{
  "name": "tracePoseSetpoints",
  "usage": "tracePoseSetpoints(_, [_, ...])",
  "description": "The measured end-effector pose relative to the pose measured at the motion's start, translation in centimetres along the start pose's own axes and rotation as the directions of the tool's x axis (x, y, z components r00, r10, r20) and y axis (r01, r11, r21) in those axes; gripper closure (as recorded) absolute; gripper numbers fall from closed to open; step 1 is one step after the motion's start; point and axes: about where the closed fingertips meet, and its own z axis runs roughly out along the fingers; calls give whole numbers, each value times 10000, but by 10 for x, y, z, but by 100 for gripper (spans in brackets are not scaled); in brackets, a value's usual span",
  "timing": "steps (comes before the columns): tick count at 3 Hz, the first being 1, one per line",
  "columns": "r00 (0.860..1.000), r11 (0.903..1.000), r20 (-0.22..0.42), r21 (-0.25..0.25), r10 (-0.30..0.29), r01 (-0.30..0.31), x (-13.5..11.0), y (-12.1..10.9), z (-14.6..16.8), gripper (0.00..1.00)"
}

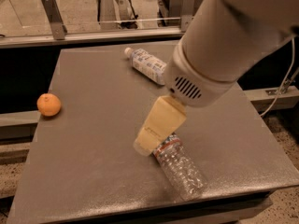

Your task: Place water bottle upright

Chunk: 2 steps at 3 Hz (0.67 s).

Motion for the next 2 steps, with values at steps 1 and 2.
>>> tracePoseSetpoints(1, [9892, 9939, -976, -26, 1096, -1104, 11, 14, 45, 0])
tracePoseSetpoints(2, [9587, 9763, -1866, 146, 2147, -2158, 25, 17, 83, 0])
